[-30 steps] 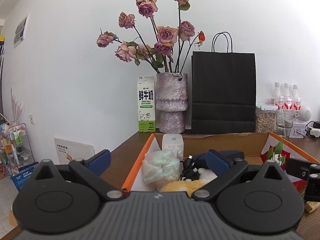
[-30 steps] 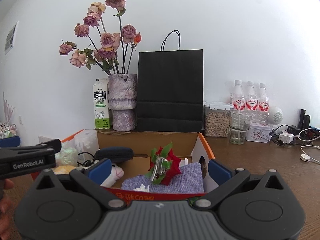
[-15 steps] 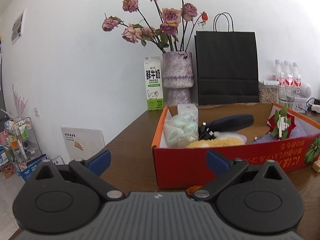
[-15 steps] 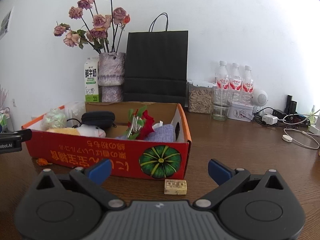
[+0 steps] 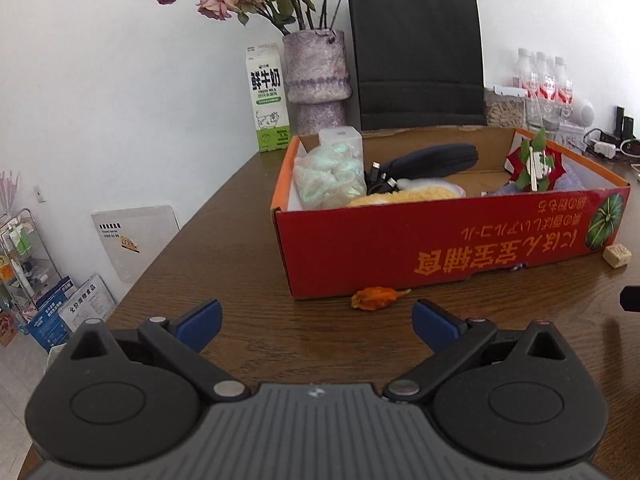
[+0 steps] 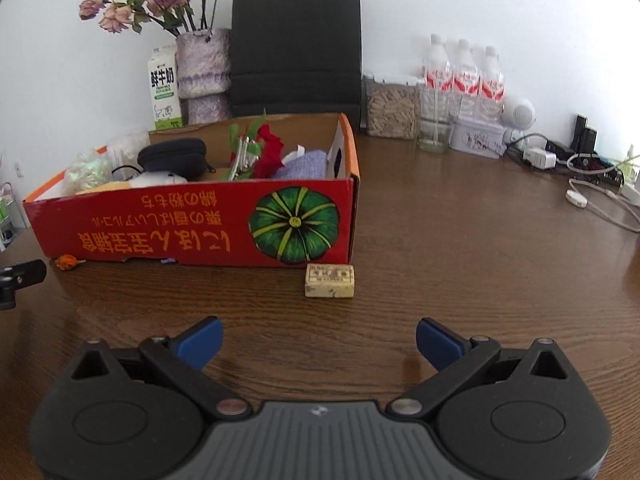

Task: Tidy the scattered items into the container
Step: 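Grasp the orange leaf with the left gripper while the right gripper grasps the beige packet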

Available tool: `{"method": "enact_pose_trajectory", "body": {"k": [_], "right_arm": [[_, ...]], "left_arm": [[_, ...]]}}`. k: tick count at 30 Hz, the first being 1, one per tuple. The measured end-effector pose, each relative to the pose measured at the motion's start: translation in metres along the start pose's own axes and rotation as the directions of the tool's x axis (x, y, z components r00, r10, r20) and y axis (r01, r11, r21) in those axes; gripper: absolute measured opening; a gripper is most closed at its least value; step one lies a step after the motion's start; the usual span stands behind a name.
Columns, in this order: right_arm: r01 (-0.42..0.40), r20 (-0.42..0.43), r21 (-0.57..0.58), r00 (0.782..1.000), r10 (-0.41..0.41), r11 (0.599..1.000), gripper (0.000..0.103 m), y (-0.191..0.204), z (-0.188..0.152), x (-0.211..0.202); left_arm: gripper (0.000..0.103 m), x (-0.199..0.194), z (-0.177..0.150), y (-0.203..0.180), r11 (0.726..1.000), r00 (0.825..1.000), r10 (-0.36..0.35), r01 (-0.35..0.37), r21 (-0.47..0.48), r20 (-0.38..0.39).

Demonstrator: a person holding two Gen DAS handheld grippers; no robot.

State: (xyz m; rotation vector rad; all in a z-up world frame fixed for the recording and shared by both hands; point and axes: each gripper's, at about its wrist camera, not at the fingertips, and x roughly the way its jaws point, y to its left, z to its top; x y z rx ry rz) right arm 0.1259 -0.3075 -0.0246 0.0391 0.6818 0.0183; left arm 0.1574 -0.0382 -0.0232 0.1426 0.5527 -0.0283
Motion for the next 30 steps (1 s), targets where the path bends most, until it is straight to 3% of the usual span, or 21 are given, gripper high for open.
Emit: {"method": "enact_pose_trajectory", "body": {"k": [3,8,25,30], "right_arm": [[0.009,-0.012,-0.008,1.000,-0.009,1.000,0.103,0.002,0.000,0.004],[0.000,-0.017,-0.023,1.000,0.000,1.000,0.103,0.003,0.006,0.012],[0.032,-0.018,0.006,0.999,-0.032,0.999,0.103,-0.002,0.032,0.041],[0.030,0.001,0.005,1.000,-0.030,1.000,0.087,-0.001,0.032,0.040]], "left_arm": [[0.103,0.015,-0.001,-0.004,1.000,0.995,-0.024,0.025,0.016,-0.098],[0.103,0.023,-0.001,0.008,0.993,0.987,-0.094,0.084,-0.081,-0.128],[0.103,0.049,0.019,-0.008,0.991,0.990,-0.026,0.007,-0.134,-0.139],[0.093,0.048,0.020,-0.010,0.991,0.992,-0.026,0.008,-0.135,-0.127]]}}
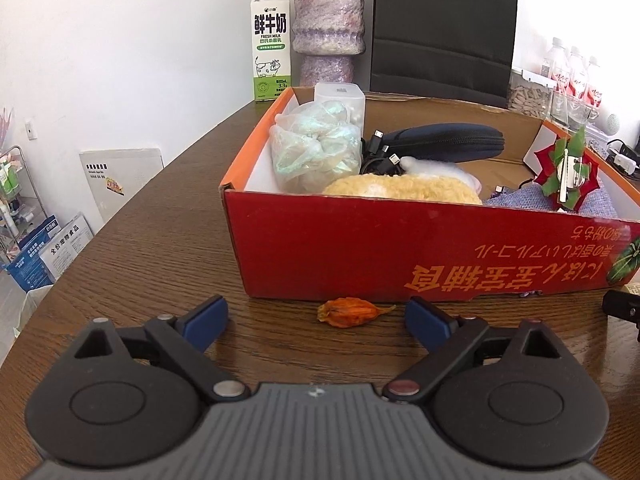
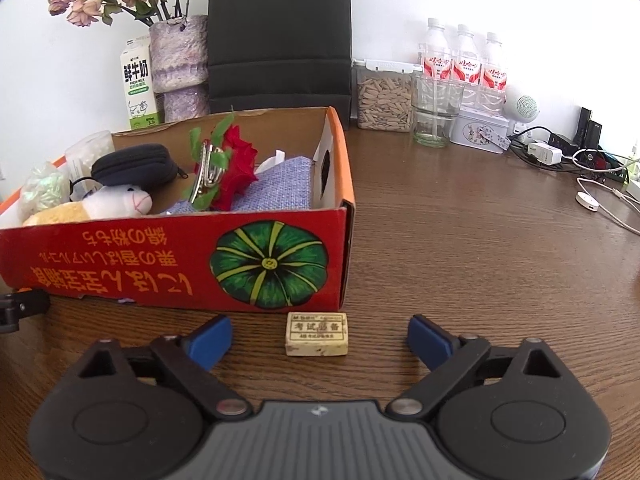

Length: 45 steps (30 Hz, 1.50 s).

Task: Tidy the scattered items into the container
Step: 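Grasp the orange leaf with the left gripper while the right gripper grasps the beige packet, then carry the leaf and packet over the box and open both grippers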

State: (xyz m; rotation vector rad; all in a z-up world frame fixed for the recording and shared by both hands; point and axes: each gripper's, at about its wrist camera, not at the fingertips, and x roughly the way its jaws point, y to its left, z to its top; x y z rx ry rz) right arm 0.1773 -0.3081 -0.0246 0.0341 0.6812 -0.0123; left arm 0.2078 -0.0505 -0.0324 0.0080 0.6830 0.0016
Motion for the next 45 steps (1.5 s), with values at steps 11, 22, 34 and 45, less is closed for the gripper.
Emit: {"method": "enact_pose_trajectory", "body": {"k": [11,22,34,45], "right_arm": [[-0.043,0.061,0.005,0.997,0.043,0.999,0.029,0.000,-0.005,-0.015],[-0.036,0.183,-0.012,0.982,0.037,0.999,0.029,0.005,-0.014,-0.041],[-0.110,0.317,-0.025,0.942,0.112,0.994,0.029,0.013,-0.001,-0.077],[-0.197,0.402,-0.062,0.892,0.205,0.979,0.029,0.067,0.069,-0.067]], "left_arm": [[0.040,-0.018,-0.009,-0.001,0.995,0.994,-0.097,0.097,0.008,0.049],[0.040,-0.024,-0.014,0.010,0.992,0.991,-0.117,0.120,-0.048,0.065],[0.040,-0.066,-0.005,0.018,0.980,0.963,-0.171,0.188,-0.064,0.208],[0.040,-0.082,0.069,-0.018,0.978,0.901,-0.153,0.198,-0.071,0.406]]}}
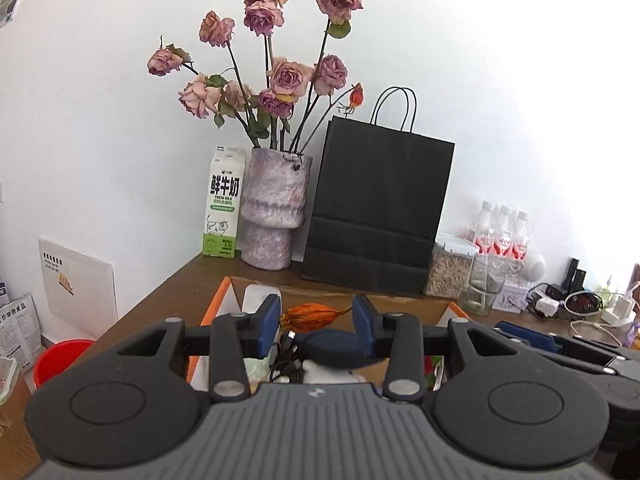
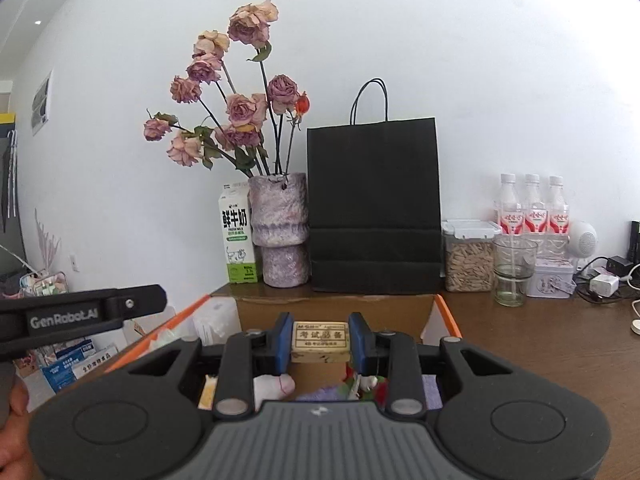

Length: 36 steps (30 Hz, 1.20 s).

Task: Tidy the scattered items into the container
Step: 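Carry the leaf and packet over the box and open both grippers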

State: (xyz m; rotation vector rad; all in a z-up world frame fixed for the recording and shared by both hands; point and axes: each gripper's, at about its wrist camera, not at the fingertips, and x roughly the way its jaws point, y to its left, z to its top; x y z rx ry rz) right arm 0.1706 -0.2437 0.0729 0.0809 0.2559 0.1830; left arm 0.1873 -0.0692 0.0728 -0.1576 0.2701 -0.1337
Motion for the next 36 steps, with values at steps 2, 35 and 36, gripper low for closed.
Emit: {"method": "enact_pose_trajectory", "body": {"k": [2,35,36], "right_arm": [[0.010,0.010,0.025,1.000,-0.011,1.000,0.029,0.001,0.005,0.015],[0.125,0.010,0.033,0.992,-0.126,0.992,0.091,-0.011,-0.026,0.023],[0.130,0.027,0.028,0.991,-0.131,0.991,0.097,-0.011,-0.026,0.021]], "left_arm": [[0.040,0.015,0.007,-0.002,0.998,1.000,0.003,-0.003,-0.056,-0.006],[0.098,0.038,-0.031,-0.001,0.966,0.966,0.244,-0.250,0.071,0.082],[0.103,0.035,-0.031,-0.001,0.963,0.962,0.253,-0.261,0.066,0.106]]}}
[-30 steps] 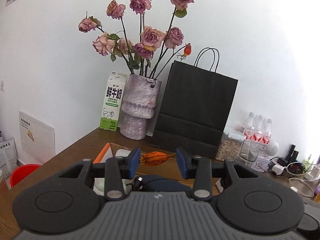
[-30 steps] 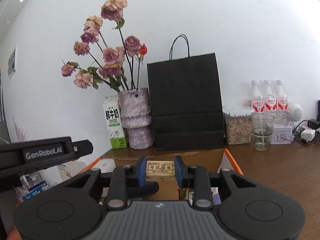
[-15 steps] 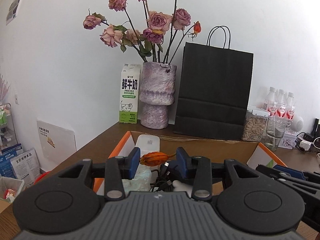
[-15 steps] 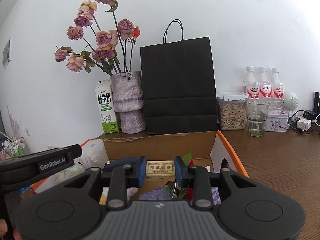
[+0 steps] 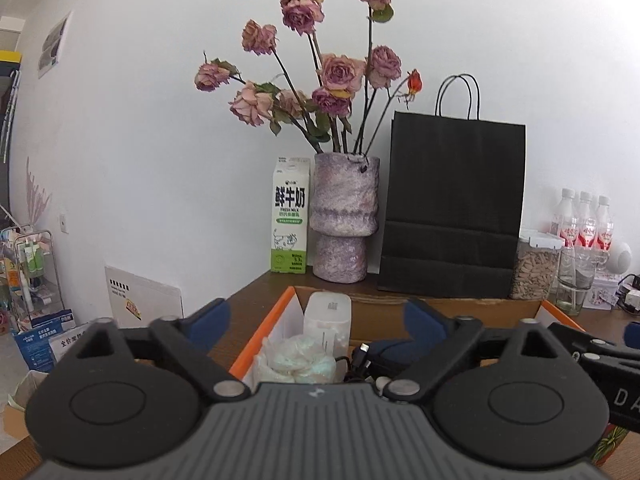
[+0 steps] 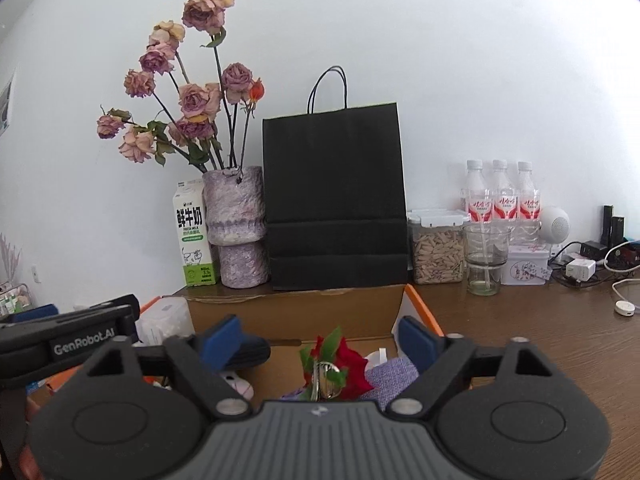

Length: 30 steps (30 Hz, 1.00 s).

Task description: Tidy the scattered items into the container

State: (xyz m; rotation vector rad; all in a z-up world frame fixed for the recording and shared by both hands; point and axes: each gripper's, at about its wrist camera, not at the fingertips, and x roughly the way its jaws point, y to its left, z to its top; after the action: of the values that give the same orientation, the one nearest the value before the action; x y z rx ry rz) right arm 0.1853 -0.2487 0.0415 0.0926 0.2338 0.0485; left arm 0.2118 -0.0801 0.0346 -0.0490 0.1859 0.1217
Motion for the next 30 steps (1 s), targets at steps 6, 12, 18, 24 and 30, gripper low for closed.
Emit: {"method": "enact_pose_trajectory", "body": {"k": [6,12,18,24,30], "right_arm": [[0.009,0.021,-0.006,1.000,-0.009,1.000,0.103,0.001,-0.002,-0.006],[0.009,0.013,-0.020,1.000,-0.009,1.000,0.103,0.004,-0.004,-0.007],[0.008,-0.007,-0.026,1.000,-0.008,1.000,0.103,0.005,-0.003,-0.017],[0.038,-0.053,-0.038,0.998,-0.040,0.999,0.103,0.001,0.001,-0.047],[0.014,-0.140,-0.038,0.990,-0.019,0.999,0.103,-0.004,-0.002,-0.085]], "left_arm": [[0.103,-0.012,0.001,0.001,0.999,0.996,0.042,-0.042,-0.001,0.084],[0.103,-0.013,0.000,0.000,0.999,0.996,0.029,-0.030,0.014,0.079],[0.103,-0.024,0.004,0.003,1.000,0.998,-0.002,0.001,0.024,0.065],[0.103,-0.051,0.013,0.012,0.994,0.995,-0.104,0.104,0.036,-0.006],[0.103,-0.082,0.012,0.018,0.984,0.985,-0.147,0.154,0.084,-0.087]]}}
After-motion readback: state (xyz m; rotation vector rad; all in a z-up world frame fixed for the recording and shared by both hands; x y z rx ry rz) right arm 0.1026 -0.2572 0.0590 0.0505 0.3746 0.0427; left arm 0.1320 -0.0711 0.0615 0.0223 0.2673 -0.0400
